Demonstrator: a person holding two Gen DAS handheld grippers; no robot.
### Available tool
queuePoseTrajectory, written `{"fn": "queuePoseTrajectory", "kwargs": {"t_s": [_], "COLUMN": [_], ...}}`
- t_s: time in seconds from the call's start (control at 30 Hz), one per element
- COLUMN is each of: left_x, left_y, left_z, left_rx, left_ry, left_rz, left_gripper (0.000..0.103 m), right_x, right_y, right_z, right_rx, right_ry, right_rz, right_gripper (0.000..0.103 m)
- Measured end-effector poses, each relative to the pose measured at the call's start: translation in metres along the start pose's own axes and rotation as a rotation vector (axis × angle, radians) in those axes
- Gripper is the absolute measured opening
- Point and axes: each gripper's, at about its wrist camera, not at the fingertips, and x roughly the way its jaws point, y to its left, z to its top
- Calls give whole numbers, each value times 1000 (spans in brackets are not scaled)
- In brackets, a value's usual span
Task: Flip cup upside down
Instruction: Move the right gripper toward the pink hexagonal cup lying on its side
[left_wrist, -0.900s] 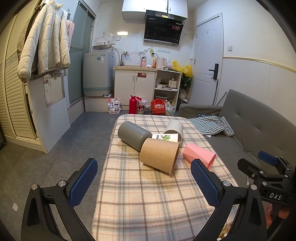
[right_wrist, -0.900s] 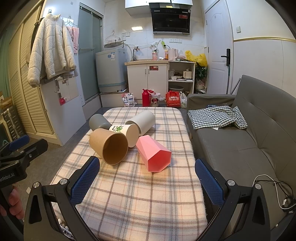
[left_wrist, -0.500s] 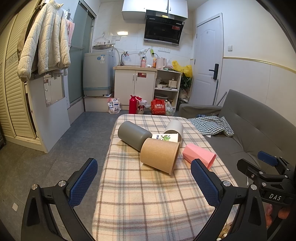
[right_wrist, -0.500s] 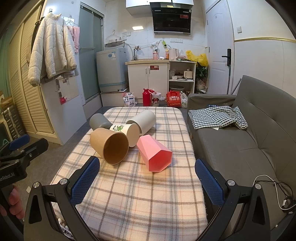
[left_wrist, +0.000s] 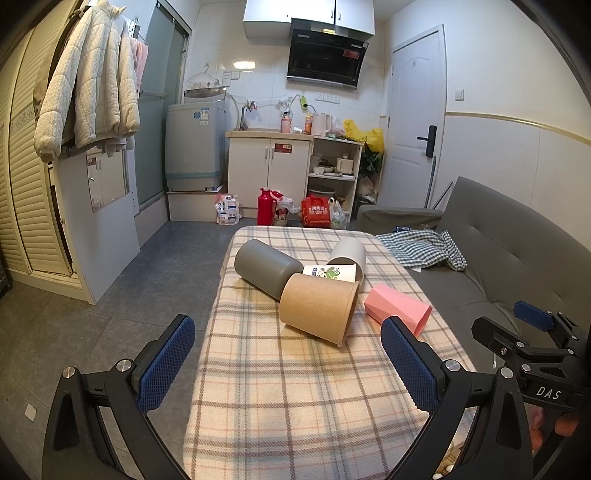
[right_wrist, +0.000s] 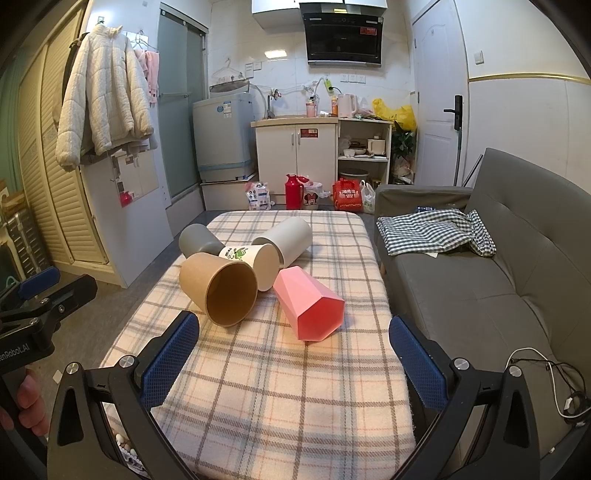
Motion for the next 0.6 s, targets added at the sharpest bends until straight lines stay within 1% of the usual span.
{"fn": "queuePoseTrajectory", "kwargs": {"t_s": [0.07, 0.27, 0.47, 0.5, 0.6], "left_x": [0, 1, 2, 2, 4], "left_y": [0, 0, 1, 1, -2], "left_z": [0, 0, 5, 6, -1], "left_rx": [0, -1, -1, -3, -13], "left_ry": [1, 1, 5, 4, 14], "left_rz": [0, 0, 0, -2, -3], "left_gripper": [103, 103, 103, 103, 103], "right_x": [5, 6, 11, 21, 23], "right_y": [6, 7, 8, 7, 1], "right_z": [-11, -12, -20, -16, -7], "right_rx": [1, 1, -9, -13, -24], "right_ry": [1, 1, 4, 6, 7], "right_rz": [0, 1, 2, 3, 6], "right_gripper": [103, 103, 103, 103, 103]}}
